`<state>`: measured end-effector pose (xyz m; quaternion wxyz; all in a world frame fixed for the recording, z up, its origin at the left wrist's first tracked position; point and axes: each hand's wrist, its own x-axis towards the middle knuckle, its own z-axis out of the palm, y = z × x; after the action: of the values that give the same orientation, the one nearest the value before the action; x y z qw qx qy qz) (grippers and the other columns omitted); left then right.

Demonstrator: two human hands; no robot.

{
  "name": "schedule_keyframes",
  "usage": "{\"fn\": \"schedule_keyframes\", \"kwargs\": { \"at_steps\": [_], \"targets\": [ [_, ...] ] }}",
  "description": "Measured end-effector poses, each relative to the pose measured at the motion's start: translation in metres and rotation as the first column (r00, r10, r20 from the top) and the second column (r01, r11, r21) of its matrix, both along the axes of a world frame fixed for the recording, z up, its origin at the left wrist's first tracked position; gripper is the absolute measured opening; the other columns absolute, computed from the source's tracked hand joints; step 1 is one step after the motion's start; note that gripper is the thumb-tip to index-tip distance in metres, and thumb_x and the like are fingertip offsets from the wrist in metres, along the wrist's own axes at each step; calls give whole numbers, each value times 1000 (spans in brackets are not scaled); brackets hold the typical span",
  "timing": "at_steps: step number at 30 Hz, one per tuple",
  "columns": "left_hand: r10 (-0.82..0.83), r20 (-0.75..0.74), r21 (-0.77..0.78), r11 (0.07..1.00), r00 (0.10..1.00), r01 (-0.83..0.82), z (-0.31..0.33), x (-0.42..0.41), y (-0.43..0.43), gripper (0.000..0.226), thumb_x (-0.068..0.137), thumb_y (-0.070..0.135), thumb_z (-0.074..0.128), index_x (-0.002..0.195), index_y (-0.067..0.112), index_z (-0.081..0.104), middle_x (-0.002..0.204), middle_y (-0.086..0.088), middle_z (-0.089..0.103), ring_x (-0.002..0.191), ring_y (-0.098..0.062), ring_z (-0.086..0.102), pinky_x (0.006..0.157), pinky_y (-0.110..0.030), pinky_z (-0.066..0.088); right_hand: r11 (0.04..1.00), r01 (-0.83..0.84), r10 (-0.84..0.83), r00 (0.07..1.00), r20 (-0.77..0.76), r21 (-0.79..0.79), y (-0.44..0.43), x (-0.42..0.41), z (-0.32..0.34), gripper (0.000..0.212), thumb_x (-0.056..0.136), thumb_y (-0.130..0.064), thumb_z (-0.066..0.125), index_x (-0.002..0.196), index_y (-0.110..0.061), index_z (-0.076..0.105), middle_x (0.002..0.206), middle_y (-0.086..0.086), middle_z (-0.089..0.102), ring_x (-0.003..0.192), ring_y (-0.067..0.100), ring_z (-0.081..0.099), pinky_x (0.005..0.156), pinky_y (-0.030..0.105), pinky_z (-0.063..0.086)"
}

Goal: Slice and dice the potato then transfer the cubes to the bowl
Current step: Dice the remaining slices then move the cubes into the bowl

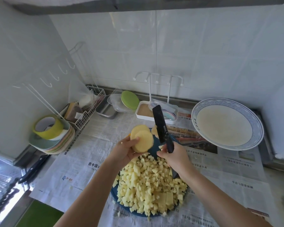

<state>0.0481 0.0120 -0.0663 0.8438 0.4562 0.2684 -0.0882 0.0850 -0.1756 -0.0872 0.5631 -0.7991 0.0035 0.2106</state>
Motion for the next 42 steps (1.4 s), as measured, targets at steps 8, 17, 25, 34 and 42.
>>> {"fn": "schedule_keyframes", "kwargs": {
  "at_steps": [8,17,25,34,42],
  "targets": [
    [-51,58,76,996,997,47,-2,-1,-6,61,73,6,68,130,-1,49,119,-21,64,104,-34,66,71,-36,57,987,36,-43,998,39,157,7,9,23,27,75,-23,82,89,-8,64,64,-1,59,42,8,47,44,21,39],
    [-43,152,157,987,987,19,4,2,-15,42,78,18,65,117,4,58,109,-14,71,100,-29,68,74,-36,58,985,-41,42,999,3,166,5,15,32,22,76,-12,81,91,-5,65,44,-6,54,36,12,42,43,23,41],
    [-179,145,585,808,973,61,-2,-6,23,15,93,7,59,97,17,68,106,-5,64,90,-15,62,86,-32,53,987,8,-35,986,162,163,-10,15,36,12,79,-13,78,78,-16,67,43,-5,55,37,7,48,50,26,43],
    [-151,145,297,949,978,103,0,-7,-7,14,93,-7,51,101,2,58,106,-23,62,99,-32,61,93,-36,51,991,-54,-2,905,425,121,14,4,35,19,78,-17,78,94,-24,70,84,-9,71,81,5,67,72,21,53],
    [198,-27,-436,880,980,-189,17,-7,-36,21,97,22,41,101,4,49,108,-21,60,86,-32,62,76,-38,50,992,-119,84,872,483,42,18,-14,31,24,75,-12,79,87,-27,65,77,-5,66,74,9,63,66,17,49]
  ]
}}
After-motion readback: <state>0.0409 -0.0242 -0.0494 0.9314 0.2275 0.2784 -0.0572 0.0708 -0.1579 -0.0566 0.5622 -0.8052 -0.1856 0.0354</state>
